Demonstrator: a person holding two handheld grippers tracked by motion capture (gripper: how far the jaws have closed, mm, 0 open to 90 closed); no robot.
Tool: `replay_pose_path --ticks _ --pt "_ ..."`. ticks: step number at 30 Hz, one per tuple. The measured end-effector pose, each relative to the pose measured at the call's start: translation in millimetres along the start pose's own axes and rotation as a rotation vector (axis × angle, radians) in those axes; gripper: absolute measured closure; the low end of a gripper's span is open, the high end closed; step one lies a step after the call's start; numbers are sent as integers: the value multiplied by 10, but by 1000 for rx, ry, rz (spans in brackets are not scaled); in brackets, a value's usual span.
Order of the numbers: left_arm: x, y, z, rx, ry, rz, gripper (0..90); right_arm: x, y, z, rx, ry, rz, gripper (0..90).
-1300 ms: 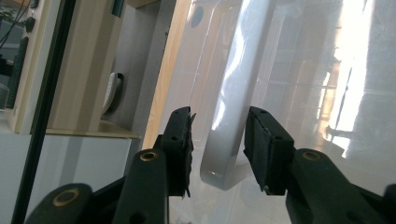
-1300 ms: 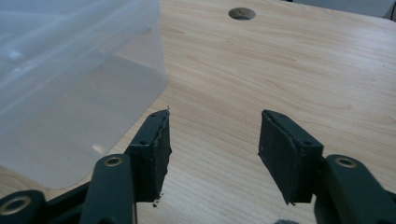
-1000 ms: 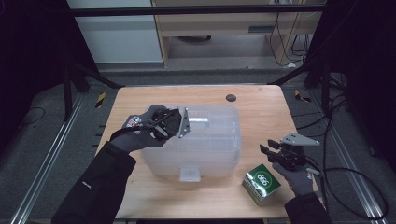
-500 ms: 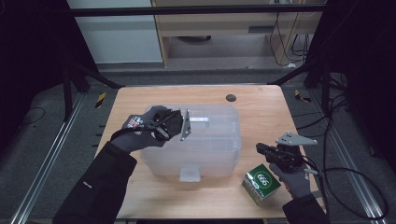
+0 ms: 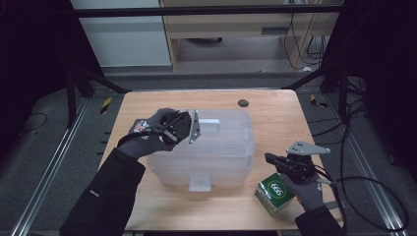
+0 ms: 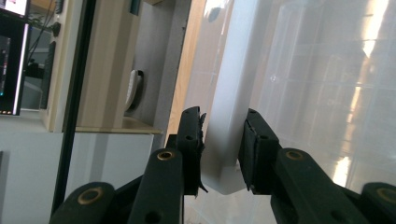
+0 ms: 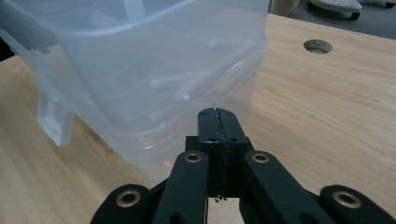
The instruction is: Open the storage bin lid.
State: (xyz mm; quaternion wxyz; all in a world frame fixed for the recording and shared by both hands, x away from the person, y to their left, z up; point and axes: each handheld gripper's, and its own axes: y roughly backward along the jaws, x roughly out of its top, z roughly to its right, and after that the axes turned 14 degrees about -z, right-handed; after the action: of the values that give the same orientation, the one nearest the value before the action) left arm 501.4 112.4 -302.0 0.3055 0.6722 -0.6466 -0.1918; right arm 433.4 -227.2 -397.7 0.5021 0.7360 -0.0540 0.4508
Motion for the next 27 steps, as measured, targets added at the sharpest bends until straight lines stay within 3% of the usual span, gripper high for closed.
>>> replay_pose_path --ticks 18,27 --pt "10 -69 -171 21 94 19 688 -34 -100 -51 30 10 13 900" --pt "39 -115 -274 20 137 11 681 -31 -112 -87 59 4 45 900"
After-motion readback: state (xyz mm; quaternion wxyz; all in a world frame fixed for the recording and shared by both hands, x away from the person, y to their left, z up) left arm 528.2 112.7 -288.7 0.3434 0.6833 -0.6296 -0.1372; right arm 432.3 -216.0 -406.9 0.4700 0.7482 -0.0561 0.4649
